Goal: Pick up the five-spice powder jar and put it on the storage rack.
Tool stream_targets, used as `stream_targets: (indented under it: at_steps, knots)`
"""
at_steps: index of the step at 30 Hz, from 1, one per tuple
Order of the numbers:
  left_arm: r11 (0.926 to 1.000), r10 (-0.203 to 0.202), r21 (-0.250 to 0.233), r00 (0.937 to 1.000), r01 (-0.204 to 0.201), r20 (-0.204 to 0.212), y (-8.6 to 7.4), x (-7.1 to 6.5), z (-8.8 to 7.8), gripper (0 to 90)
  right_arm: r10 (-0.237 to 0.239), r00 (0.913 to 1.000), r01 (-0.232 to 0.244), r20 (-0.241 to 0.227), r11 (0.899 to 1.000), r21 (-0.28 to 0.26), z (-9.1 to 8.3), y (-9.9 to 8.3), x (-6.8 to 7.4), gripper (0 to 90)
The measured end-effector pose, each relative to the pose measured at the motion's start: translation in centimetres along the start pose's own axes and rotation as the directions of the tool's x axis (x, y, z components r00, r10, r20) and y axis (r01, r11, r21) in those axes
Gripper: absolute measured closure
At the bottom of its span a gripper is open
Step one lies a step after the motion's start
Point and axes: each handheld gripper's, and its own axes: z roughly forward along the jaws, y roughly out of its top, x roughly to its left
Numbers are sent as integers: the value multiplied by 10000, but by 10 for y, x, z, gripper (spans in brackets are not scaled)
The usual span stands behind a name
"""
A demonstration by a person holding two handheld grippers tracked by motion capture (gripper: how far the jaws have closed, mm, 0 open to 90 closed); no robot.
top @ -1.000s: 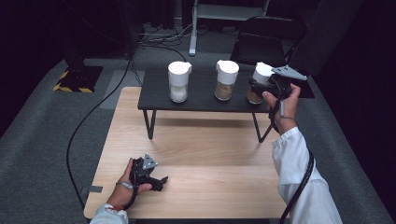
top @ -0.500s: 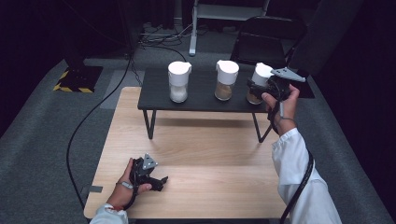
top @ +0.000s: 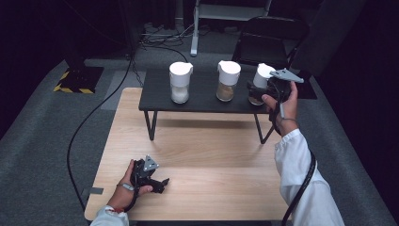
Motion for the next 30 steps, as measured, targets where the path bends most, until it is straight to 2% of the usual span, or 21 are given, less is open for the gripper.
stream_targets:
  at_steps: [7, 12, 16, 19, 26, 30]
  knots:
    - [10000, 2, 1, 10000, -2, 0, 0, 0, 0, 0, -547, 9985, 546, -24, 9980, -331, -3, -5, 6, 3]
    - [10000, 6, 2, 10000, -6, 3, 0, 0, 0, 0, -897, 9957, 908, 242, 9944, -536, -8, -6, 14, 2]
    - [10000, 22, 8, 10000, -22, 14, 0, 0, 0, 0, -1260, 9902, 1298, 595, 9895, -635, -13, -8, 20, 3]
    - [10000, 19, 4, 10000, -19, 12, 0, 0, 0, 0, -1220, 9909, 1259, 578, 9896, -699, -15, -10, 20, 2]
    - [10000, 20, 4, 10000, -20, 12, 0, 0, 0, 0, -1421, 9858, 1507, 893, 9838, -976, -21, -17, 24, 3]
    - [10000, 18, 5, 10000, -18, 16, 0, 0, 0, 0, -1477, 9855, 1563, 829, 9817, -1090, -26, -21, 22, 3]
